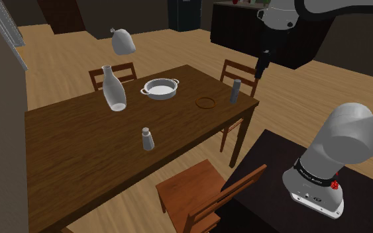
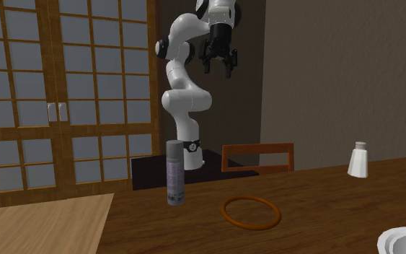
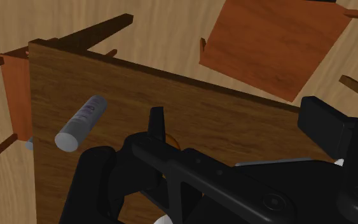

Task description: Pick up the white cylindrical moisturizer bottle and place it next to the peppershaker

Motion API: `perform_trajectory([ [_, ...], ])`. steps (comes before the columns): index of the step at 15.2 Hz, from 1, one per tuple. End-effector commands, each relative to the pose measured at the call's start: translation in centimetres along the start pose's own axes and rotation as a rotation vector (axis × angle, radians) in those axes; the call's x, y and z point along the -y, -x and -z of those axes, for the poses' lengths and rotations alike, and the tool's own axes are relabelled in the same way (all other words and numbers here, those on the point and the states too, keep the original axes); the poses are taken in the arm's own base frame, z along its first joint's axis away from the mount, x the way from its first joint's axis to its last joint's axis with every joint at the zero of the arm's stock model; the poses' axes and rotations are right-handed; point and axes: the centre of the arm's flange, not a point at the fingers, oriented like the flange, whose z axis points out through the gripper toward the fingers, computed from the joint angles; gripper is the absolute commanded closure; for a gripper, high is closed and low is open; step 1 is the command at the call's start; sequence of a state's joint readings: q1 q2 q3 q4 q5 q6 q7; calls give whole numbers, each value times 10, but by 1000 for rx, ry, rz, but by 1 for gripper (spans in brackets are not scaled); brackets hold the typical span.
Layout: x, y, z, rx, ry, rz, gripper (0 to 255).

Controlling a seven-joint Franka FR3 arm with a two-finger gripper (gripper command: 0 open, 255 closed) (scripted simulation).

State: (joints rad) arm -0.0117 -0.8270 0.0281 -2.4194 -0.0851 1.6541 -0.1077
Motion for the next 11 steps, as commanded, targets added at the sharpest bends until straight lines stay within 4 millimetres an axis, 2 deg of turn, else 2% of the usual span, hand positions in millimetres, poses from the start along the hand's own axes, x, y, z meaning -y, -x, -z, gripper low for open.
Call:
perform_trajectory([
  [1,0,0,0,0,0,0,0],
  [11,-92,-74,-76,49,-39,-43,0],
])
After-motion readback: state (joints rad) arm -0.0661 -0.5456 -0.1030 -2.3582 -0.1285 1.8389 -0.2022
